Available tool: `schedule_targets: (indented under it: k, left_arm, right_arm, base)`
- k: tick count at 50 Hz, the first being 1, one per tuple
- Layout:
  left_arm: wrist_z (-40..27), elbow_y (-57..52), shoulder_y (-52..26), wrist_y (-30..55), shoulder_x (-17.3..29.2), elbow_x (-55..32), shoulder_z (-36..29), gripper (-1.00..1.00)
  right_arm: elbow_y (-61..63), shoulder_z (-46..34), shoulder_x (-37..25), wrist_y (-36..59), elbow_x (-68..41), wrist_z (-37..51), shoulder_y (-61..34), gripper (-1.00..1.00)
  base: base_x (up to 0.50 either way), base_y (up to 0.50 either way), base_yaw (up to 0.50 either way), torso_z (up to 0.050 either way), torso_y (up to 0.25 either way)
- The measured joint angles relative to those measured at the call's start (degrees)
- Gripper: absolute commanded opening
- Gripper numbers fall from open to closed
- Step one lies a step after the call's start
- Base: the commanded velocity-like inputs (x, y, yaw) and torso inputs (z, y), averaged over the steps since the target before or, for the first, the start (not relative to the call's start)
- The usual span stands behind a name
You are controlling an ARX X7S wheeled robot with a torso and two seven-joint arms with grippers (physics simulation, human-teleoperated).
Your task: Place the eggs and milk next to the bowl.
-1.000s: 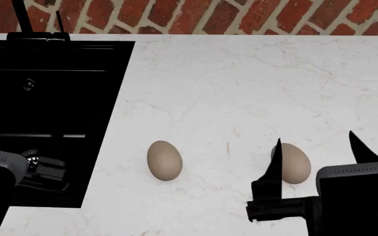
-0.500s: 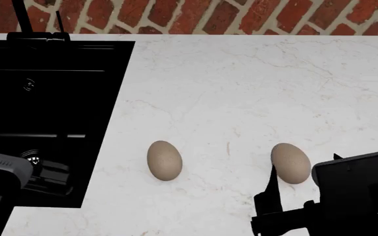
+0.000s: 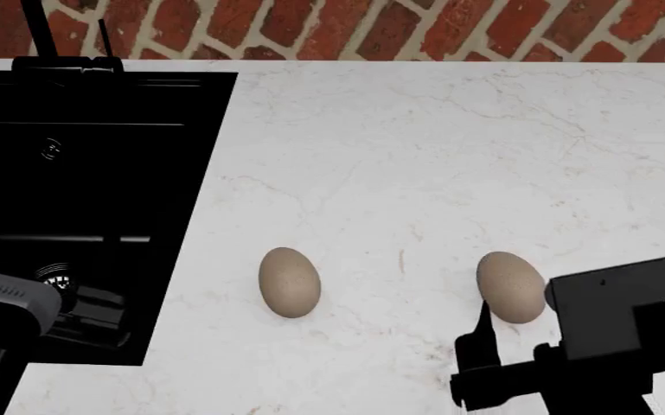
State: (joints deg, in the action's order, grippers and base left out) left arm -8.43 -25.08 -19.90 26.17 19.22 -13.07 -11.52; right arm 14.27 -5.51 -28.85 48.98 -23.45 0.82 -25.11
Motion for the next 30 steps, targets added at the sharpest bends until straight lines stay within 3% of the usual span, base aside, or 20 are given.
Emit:
schedule_targets:
  k: [30]
  left_arm:
    - [-0.6, 0.8, -0.7, -0.1, 0.6, 0.6, -1.2, 1.00]
  right_arm:
    - [-22.5, -5.5, 3.9, -11.4, 3.3, -5.0, -8.0, 1.00]
  base:
    - [0.00, 0.00, 0.00, 0.000, 0.000]
